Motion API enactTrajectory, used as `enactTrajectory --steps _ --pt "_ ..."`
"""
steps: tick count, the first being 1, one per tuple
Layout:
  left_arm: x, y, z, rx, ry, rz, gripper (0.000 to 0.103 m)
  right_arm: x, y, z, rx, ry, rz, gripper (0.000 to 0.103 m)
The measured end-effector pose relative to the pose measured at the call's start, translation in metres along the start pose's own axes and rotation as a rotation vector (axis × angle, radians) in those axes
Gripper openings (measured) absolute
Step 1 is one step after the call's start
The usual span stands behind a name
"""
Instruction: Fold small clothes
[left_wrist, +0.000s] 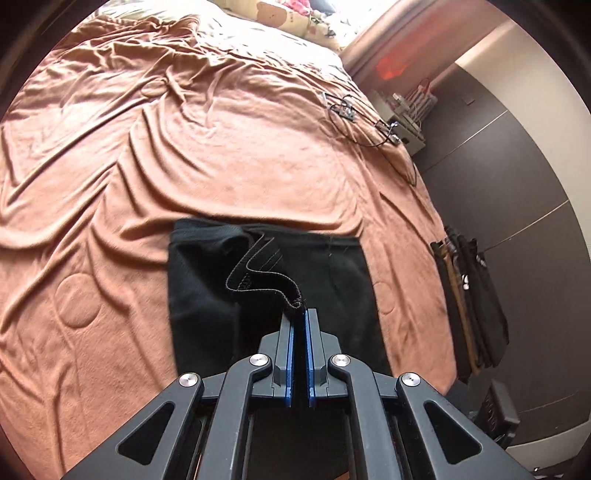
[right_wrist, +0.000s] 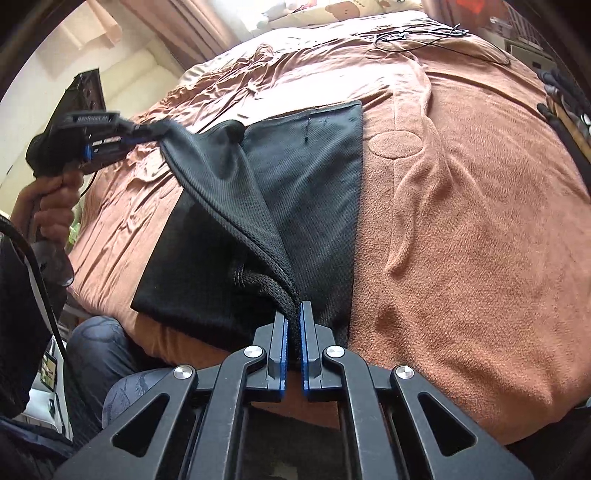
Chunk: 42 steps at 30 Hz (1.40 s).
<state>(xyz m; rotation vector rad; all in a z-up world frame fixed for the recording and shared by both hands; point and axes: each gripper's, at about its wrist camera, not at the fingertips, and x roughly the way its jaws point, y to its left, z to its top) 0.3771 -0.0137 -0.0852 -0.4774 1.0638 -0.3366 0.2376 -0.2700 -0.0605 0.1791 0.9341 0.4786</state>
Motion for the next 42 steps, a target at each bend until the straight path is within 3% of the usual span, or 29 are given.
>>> enactTrajectory --steps 15,42 --pt "0.062 -0.043 0.032 0.034 0.038 -0.029 0.005 0.01 -0.016 -0.009 0.078 0.019 0.02 0.002" --pt "0.167 -0.064 0.07 0.055 0.171 -0.093 0.005 0.012 -0.022 -0.019 0.15 0.002 0.041 0.002"
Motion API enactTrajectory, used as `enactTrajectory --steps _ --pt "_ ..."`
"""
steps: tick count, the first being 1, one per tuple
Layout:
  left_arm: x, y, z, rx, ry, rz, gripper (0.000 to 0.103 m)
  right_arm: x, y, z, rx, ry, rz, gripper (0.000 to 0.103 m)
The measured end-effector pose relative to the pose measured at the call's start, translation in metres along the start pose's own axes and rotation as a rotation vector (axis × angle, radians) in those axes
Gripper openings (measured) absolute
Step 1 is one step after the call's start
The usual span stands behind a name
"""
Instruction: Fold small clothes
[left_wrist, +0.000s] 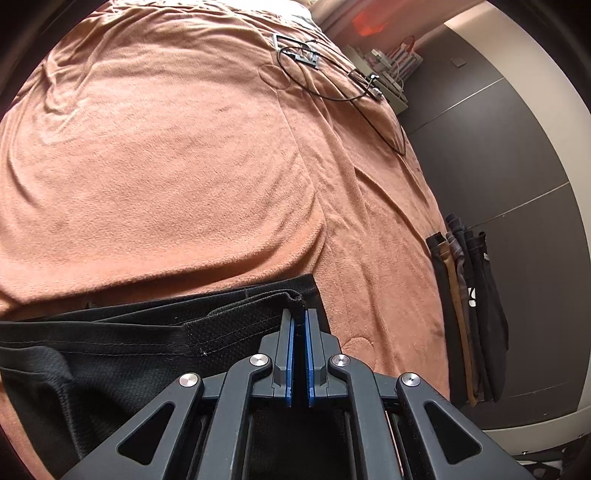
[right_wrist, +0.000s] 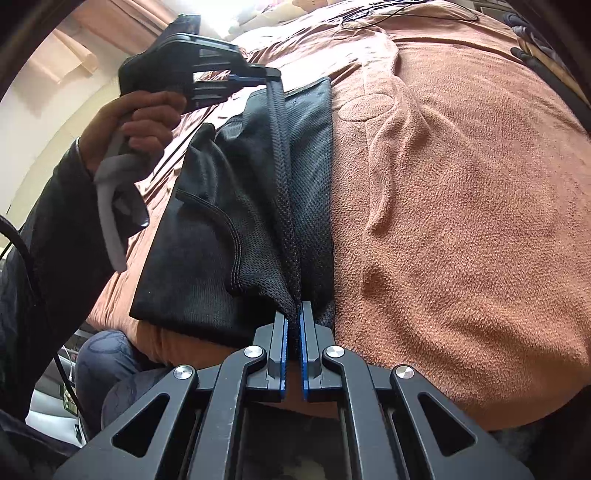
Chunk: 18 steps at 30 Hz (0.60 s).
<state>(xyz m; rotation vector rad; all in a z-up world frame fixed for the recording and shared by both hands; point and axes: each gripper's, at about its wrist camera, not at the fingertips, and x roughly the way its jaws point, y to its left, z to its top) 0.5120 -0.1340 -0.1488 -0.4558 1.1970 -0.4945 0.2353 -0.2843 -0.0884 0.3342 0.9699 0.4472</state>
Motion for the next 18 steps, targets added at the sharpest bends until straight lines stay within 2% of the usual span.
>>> enactTrajectory --steps 14,18 --pt "0.036 -0.027 0.005 0.057 0.052 0.01 0.005 -0.01 -0.002 -0.007 0.032 -0.017 -0.008 0.002" --pt "0.043 -0.029 0.005 0.063 0.08 0.042 0.006 -0.012 -0.004 -0.008 0.048 -0.009 -0.008 0.002"
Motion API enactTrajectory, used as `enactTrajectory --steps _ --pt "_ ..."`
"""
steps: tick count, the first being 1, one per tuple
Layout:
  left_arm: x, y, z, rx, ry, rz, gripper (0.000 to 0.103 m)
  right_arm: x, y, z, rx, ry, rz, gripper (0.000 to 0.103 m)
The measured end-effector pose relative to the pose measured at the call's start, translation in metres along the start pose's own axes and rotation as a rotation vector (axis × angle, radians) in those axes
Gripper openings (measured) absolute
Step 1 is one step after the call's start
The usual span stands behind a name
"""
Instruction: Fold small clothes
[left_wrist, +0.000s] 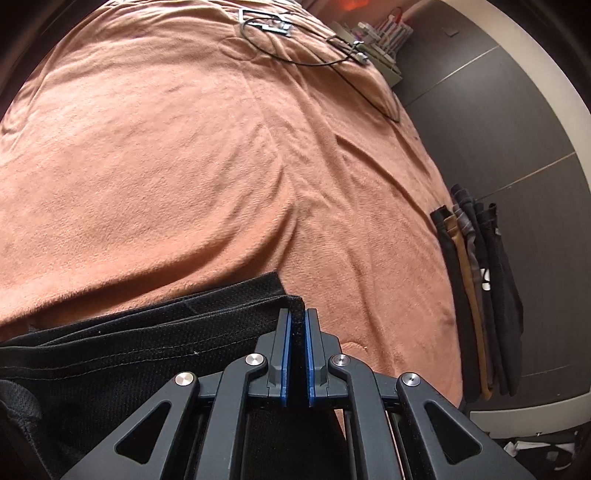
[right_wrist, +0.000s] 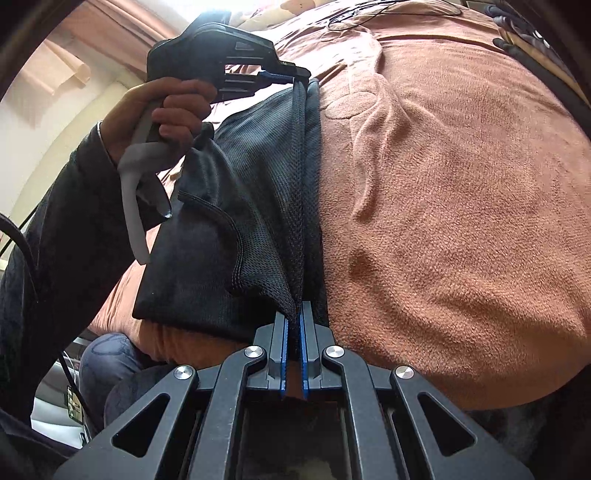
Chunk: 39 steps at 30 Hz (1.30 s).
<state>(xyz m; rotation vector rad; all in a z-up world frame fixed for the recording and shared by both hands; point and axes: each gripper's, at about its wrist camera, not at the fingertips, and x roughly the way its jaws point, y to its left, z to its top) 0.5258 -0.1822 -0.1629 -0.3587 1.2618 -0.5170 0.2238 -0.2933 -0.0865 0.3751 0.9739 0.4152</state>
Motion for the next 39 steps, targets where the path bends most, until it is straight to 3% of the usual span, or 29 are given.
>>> enactTrajectory --steps 2,5,7,11,14,16,18,22,28,34,39 --pt "-0.005 0.005 -0.001 -0.022 0.002 -0.008 0.012 0.001 0.0 0.001 0.006 0.012 -0.001 0.002" --pt "-0.022 0.014 -0.006 -0.04 -0.03 0.004 0.046 0.0 0.002 0.004 0.007 0.014 -0.004 0.002" --pt "-0.037 0.021 -0.009 -0.041 -0.061 0.02 0.054 0.0 0.003 0.005 -0.002 0.016 -0.015 0.003" --pt "-0.064 0.035 -0.017 -0.046 -0.076 0.029 0.054 0.001 0.007 0.005 -0.017 0.02 -0.042 0.005" --pt "-0.086 0.046 -0.026 -0.04 -0.101 0.041 0.054 0.001 0.012 0.005 -0.027 0.019 -0.055 0.014" --pt "-0.1 0.056 -0.033 -0.041 -0.122 0.064 0.054 -0.003 0.016 0.004 -0.04 0.009 -0.076 0.04" --pt "-0.11 0.065 -0.037 -0.042 -0.144 0.099 0.054 -0.007 0.018 0.003 -0.045 -0.01 -0.101 0.05" --pt "-0.132 0.094 -0.045 -0.064 -0.177 0.186 0.054 -0.01 0.02 0.0 -0.051 -0.023 -0.104 0.05" --pt "-0.156 0.135 -0.057 -0.126 -0.214 0.241 0.054 -0.012 0.019 0.002 -0.042 -0.03 -0.1 0.05" --pt "-0.151 0.161 -0.065 -0.138 -0.197 0.282 0.054 -0.015 0.021 0.005 -0.057 -0.036 -0.087 0.05" --pt "-0.133 0.168 -0.067 -0.124 -0.169 0.268 0.054 -0.011 0.024 0.006 -0.083 -0.023 -0.089 0.05"
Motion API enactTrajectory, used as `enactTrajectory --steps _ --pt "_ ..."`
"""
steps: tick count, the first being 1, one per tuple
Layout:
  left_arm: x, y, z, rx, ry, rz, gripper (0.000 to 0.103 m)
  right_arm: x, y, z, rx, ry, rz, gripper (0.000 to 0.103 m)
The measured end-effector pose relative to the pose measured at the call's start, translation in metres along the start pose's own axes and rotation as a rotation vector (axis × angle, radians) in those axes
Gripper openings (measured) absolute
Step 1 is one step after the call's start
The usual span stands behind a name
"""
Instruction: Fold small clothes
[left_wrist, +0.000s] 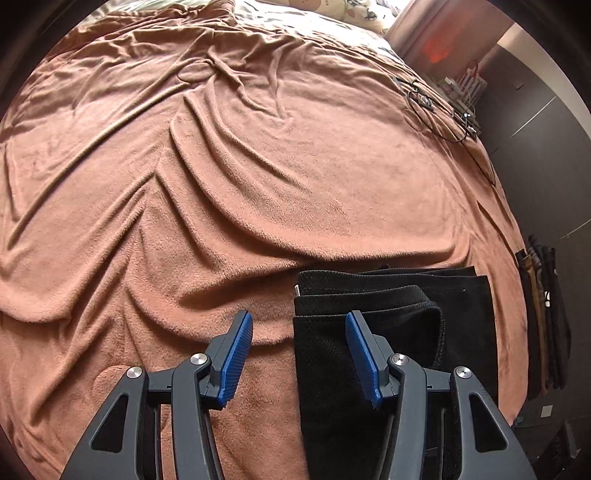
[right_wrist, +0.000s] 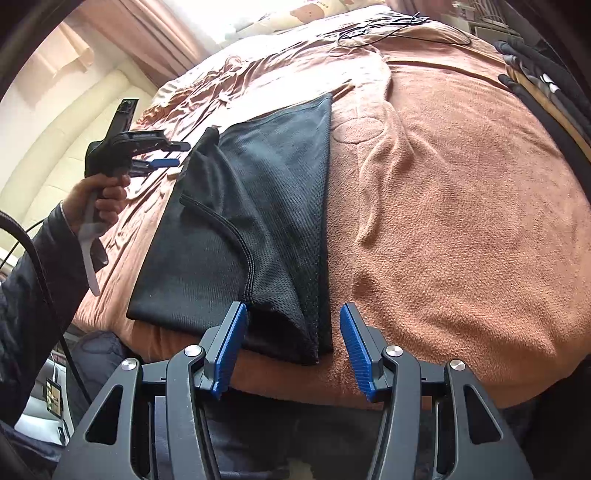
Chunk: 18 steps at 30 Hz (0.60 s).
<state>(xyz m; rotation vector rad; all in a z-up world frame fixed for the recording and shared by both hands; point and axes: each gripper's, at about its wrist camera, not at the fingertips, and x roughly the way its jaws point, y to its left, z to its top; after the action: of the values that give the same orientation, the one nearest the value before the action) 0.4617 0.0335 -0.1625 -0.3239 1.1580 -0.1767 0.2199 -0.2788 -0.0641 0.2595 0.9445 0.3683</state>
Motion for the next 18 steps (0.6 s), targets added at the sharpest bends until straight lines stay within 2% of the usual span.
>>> enactTrajectory --steps 8,10,11,12,18 --pt "0.019 -0.012 0.005 0.063 0.001 -0.002 0.041 0.013 0.009 0.008 -0.062 0.057 -0.063 0.05" --pt "0.023 -0.017 0.007 0.086 0.005 0.002 0.028 0.016 0.013 0.01 -0.082 0.069 -0.079 0.05" --pt "0.024 -0.019 0.008 0.099 0.002 0.009 0.015 0.018 0.014 0.01 -0.09 0.074 -0.084 0.05" --pt "0.024 -0.02 0.008 0.111 -0.002 0.009 0.011 0.02 0.015 0.011 -0.098 0.08 -0.088 0.05" --pt "0.013 -0.01 0.004 0.109 -0.04 -0.006 0.01 0.028 0.012 0.017 -0.079 0.084 -0.1 0.05"
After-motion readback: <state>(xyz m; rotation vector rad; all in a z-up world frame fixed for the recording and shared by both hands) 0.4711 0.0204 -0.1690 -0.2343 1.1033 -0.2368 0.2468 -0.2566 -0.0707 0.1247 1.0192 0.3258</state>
